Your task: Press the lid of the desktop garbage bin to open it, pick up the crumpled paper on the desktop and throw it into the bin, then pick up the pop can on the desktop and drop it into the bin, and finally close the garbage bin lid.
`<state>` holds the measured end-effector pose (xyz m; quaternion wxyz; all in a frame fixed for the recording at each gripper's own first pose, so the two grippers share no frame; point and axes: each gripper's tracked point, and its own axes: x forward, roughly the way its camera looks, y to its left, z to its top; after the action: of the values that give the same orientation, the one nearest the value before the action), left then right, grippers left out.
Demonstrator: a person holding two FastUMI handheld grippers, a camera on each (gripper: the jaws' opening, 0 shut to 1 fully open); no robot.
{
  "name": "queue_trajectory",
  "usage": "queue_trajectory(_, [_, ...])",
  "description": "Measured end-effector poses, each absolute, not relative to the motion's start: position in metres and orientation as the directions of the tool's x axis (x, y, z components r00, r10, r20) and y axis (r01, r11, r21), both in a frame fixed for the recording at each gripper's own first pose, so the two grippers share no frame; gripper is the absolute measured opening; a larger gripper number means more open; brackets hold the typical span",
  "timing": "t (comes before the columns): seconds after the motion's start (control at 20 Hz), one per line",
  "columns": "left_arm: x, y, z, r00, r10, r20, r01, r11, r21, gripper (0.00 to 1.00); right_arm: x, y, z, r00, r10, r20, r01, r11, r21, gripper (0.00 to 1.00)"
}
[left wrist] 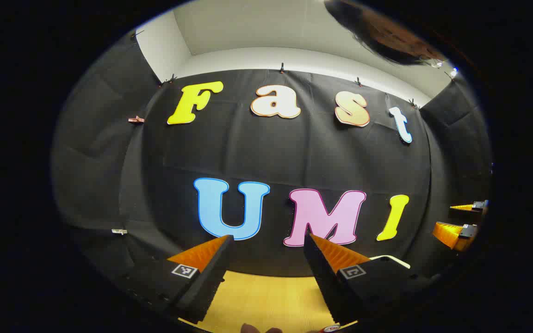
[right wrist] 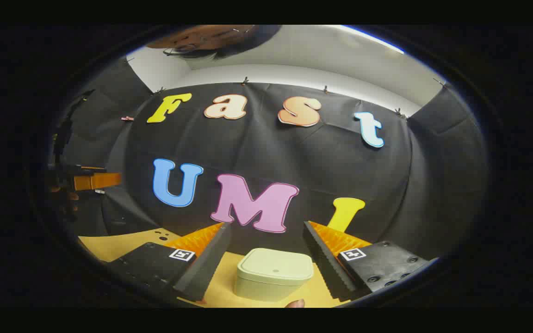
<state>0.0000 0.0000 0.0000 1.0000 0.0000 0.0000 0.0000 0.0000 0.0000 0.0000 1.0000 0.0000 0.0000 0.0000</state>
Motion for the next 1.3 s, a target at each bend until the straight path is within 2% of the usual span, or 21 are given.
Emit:
queue_trajectory(0.25, [0.005,0.009,-0.017,0.999,-0.012,-0.038,0.013,1.0,0.023,0.95,0.004,0.018,-0.016,0.999,0.002,-0.046,-0.002,1.0,0.017,0.96])
queue_trajectory(0.3, [0.006,0.009,-0.018,0.999,-0.015,-0.04,0.016,1.0,0.025,0.98,0.005,0.018,-0.019,0.999,0.0,-0.051,0.001,1.0,0.016,0.96])
queue_trajectory(0.35, [0.008,0.009,-0.018,0.999,-0.02,-0.04,0.021,0.999,0.025,0.95,0.006,0.02,-0.021,0.998,0.0,-0.056,0.0,1.0,0.015,0.96])
queue_trajectory(1.1, [0.032,0.009,-0.032,0.996,-0.043,-0.072,0.046,0.998,0.044,0.95,0.032,0.027,-0.037,0.994,0.0,-0.109,0.004,0.999,0.036,0.97])
queue_trajectory(1.2, [0.035,0.009,-0.034,0.996,-0.046,-0.076,0.05,0.998,0.042,0.95,0.036,0.028,-0.042,0.992,0.009,-0.126,-0.004,0.999,0.041,0.9])
queue_trajectory(1.3, [0.037,0.009,-0.036,0.996,-0.047,-0.08,0.05,0.998,0.039,0.95,0.04,0.031,-0.044,0.99,0.024,-0.136,-0.017,0.998,0.056,0.71])
